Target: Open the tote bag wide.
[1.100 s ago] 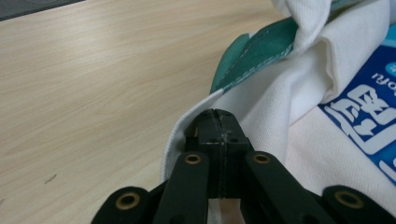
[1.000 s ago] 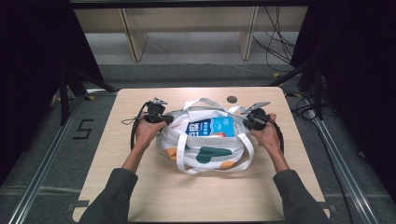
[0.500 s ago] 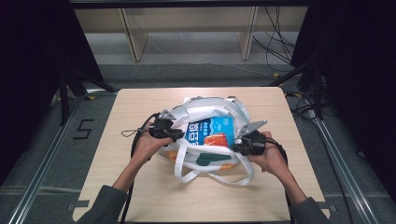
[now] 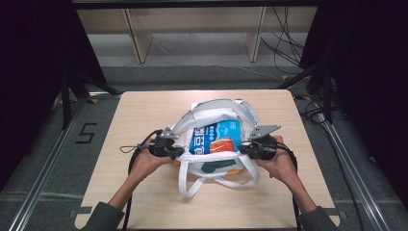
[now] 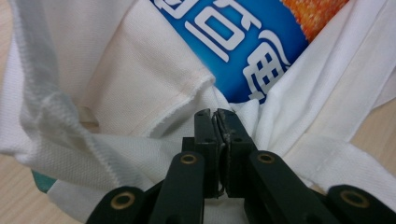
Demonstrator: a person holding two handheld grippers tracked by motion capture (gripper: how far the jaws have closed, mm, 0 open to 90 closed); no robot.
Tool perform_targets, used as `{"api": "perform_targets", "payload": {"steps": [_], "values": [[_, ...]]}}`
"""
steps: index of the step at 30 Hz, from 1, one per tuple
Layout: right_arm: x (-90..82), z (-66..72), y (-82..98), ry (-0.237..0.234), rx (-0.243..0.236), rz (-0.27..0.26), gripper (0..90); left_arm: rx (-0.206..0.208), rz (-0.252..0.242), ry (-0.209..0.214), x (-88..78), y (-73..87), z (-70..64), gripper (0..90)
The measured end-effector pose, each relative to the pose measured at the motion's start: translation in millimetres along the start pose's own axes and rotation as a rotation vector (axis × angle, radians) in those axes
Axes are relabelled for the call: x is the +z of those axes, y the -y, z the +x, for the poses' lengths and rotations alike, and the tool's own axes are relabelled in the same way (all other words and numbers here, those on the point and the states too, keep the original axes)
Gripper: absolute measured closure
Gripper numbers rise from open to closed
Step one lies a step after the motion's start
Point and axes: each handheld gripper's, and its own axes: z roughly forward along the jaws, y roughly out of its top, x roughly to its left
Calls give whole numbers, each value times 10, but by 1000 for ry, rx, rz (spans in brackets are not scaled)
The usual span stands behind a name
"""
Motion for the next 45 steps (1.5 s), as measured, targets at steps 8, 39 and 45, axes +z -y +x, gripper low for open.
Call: {"api": "perform_targets", "payload": {"steps": [8,39,45], "values": [[-174,-26,-77,31,23,-89,861,-41,-90,-13,-165,-60,-3,762],[-401,-129,21,109,84,-189,648,-138,-244,36,-601,124,-99,444],[-435,-101,47,113,122,-177,591,-136,-253,29,-655,166,-104,401]]}}
